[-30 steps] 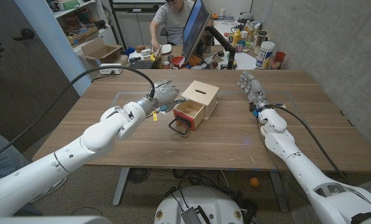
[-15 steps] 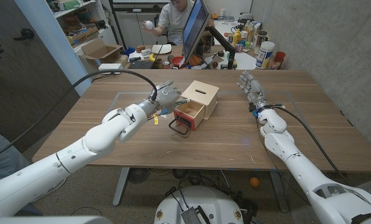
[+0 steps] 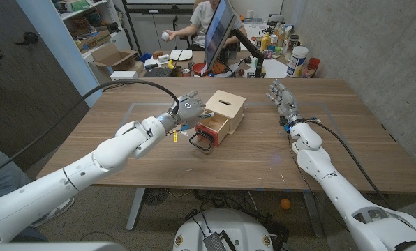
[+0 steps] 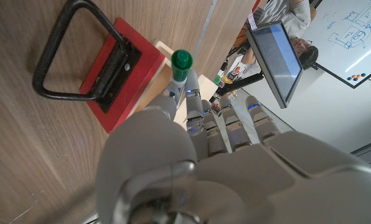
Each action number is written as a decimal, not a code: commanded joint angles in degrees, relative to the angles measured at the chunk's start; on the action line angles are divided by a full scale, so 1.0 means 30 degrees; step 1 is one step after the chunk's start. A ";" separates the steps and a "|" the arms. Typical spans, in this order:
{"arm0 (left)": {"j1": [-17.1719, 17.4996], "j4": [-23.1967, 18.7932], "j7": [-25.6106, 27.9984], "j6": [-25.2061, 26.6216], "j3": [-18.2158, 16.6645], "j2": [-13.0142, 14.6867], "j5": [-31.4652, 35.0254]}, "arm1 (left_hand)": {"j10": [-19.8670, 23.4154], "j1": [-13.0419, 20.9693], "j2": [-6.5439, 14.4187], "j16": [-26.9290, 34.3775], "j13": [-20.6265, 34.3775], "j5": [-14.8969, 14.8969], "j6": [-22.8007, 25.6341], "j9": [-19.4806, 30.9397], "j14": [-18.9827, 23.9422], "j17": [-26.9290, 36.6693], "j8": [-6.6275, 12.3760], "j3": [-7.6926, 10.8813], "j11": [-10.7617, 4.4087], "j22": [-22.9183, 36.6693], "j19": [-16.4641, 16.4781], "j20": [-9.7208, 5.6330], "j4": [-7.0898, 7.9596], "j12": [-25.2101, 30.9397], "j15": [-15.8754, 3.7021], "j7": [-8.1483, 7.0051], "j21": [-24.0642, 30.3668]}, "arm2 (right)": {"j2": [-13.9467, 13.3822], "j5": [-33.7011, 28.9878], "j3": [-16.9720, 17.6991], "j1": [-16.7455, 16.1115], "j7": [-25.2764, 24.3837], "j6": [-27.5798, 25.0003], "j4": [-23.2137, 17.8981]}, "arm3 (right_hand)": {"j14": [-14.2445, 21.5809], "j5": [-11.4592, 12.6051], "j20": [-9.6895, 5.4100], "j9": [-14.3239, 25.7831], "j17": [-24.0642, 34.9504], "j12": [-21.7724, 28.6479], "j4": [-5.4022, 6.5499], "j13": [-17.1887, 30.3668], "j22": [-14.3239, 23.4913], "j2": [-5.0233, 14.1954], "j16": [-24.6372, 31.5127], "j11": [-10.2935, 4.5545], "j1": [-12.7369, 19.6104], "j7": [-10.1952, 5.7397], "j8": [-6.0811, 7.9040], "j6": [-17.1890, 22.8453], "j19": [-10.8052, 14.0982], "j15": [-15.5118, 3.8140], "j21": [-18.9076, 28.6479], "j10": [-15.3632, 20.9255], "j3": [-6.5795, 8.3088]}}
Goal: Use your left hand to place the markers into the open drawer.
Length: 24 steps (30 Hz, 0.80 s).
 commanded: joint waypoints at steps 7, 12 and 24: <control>-0.0879 0.0454 -0.0289 -0.1444 0.0219 -0.0125 -0.0009 | -0.0057 0.0474 0.0440 -0.0059 0.0033 0.0038 0.1572 0.0035 -0.0079 0.0038 0.0075 -0.0095 -0.0299 0.0097 -0.0242 -0.0120 0.0019 -0.0120 -0.0252 -0.1574 -0.0121 | -0.0058 0.0145 0.0089 0.0011 0.0176 0.0037 -0.0101 | -0.0059 0.0081 0.0071 0.0049 0.0051 0.0044 -0.0061 0.0086 0.0089 0.0041 -0.0024 -0.0045 -0.0179 -0.0110 0.0046 0.0070 -0.0107 0.0114 -0.0034 0.0063 -0.0071; -0.1268 0.1015 0.0984 -0.2015 0.0827 0.0040 0.1729 | -0.0046 0.0460 0.0437 -0.0065 0.0033 0.0037 0.1633 0.0009 -0.0105 0.0039 0.0078 -0.0115 -0.0323 0.0096 -0.0255 -0.0173 0.0023 -0.0119 -0.0335 -0.1639 -0.0121 | -0.0040 0.0190 0.0123 0.0038 0.0196 0.0066 -0.0108 | -0.0067 0.0079 0.0092 0.0049 0.0055 0.0045 -0.0051 0.0086 0.0089 0.0037 -0.0023 -0.0029 -0.0200 -0.0129 0.0048 0.0074 -0.0107 0.0128 -0.0031 0.0066 -0.0082; -0.1859 0.1917 0.1847 -0.2438 0.1209 0.0029 0.2616 | -0.0040 0.0373 0.0407 -0.0059 0.0035 0.0026 0.1658 -0.0058 -0.0117 0.0045 0.0033 -0.0195 -0.0431 0.0093 -0.0341 -0.0254 0.0058 -0.0127 -0.0444 -0.1791 -0.0140 | 0.0038 0.0298 0.0172 0.0118 0.0323 0.0057 0.0158 | -0.0092 0.0075 0.0132 0.0049 0.0059 0.0039 -0.0041 0.0086 0.0089 0.0024 -0.0028 -0.0008 -0.0230 -0.0131 0.0048 0.0073 -0.0119 0.0128 -0.0028 0.0046 -0.0102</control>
